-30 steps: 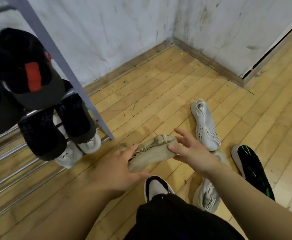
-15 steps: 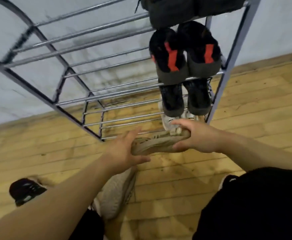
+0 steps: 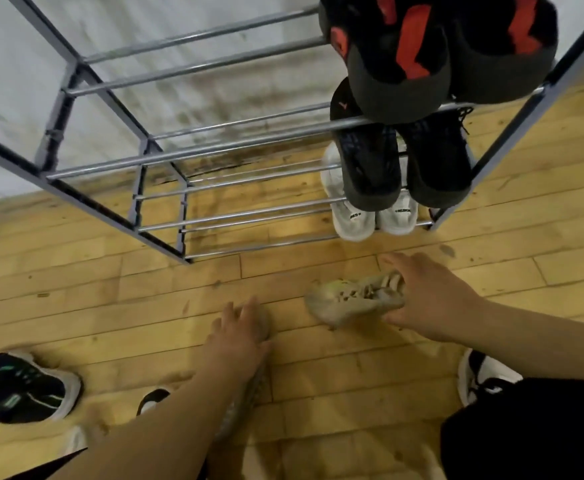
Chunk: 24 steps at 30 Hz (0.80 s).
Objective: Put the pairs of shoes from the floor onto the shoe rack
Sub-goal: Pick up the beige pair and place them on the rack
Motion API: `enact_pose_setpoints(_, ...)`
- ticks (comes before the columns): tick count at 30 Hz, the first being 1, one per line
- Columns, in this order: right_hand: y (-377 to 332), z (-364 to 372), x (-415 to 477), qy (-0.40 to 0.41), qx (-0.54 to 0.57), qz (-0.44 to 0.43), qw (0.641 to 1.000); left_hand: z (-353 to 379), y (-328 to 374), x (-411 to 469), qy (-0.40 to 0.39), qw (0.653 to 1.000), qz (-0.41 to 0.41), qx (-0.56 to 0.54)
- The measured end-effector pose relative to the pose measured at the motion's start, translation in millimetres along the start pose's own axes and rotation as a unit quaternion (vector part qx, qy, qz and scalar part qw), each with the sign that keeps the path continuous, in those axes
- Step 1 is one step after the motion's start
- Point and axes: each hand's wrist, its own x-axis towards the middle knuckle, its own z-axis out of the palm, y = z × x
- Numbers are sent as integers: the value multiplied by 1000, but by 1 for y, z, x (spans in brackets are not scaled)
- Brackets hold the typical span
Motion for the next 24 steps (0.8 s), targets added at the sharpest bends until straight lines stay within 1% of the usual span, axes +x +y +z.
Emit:
enact_pose_setpoints(4,9,3,5,-12,7,18,1000,-12,0,25,-41,999,-7,9)
enact_pose_setpoints(6,13,3,5,-24,-1,25,999,-29,6,23,-30,999,5,20)
enact_pose_setpoints(8,16,5,5,-47,-18,35,998,-53,22,11,39,998,53,3)
enact_pose_setpoints(11,19,11,1,-84,-43,56,994,-89,57,-17,157,978,129,-53)
enact_pose_setpoints(13,19,12,-1,-99,-53,67,991,-99,75,-36,207,962,157,-83)
enact_pose_setpoints(14,20,12,-2,-101,-50,70,991,-98,78,-45,215,957,173,-88)
enact_pose_setpoints(17,26,10,-4,-103,-32,78,991,-76,69,-68,175,962,201,-66)
enact_pose_setpoints(21,38,14,-7,-113,-1,91,989,-41,36,-85,111,983,135,-53)
enact_pose_setpoints(24,42,13,-10,-119,10,93,988,-25,26,-88,20,994,92,-49)
